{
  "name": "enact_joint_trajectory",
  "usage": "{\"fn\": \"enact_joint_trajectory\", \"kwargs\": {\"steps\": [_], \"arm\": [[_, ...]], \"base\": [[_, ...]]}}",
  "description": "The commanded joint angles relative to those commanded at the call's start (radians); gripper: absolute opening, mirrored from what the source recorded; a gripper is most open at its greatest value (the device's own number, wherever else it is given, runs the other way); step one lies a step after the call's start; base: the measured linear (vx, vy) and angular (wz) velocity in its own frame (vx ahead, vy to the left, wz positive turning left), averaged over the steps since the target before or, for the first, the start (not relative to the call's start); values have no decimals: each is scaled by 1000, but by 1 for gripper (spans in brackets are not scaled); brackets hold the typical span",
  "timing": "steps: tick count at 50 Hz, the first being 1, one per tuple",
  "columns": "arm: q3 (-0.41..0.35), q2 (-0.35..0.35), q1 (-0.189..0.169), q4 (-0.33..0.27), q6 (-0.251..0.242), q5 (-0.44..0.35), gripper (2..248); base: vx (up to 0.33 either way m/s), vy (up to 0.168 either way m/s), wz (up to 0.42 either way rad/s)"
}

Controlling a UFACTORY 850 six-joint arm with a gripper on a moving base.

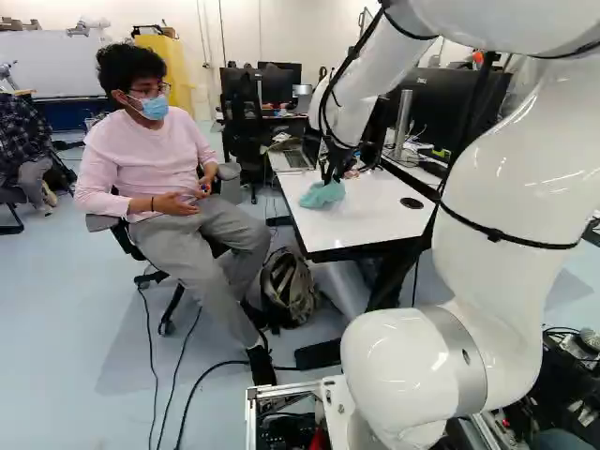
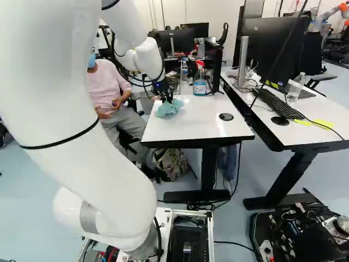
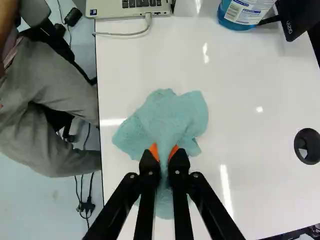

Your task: Clean the table with the green towel

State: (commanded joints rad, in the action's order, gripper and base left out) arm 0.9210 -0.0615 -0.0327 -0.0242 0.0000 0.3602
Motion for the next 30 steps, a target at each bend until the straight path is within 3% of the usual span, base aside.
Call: {"fn": "enact_joint_trajectory", "kwargs": {"steps": [18,30], "arm": [[-85,132,17,0,0,13,37],[-91,172,18,0,0,32,37]], "base": [[0,0,0],[0,0,0]]}}
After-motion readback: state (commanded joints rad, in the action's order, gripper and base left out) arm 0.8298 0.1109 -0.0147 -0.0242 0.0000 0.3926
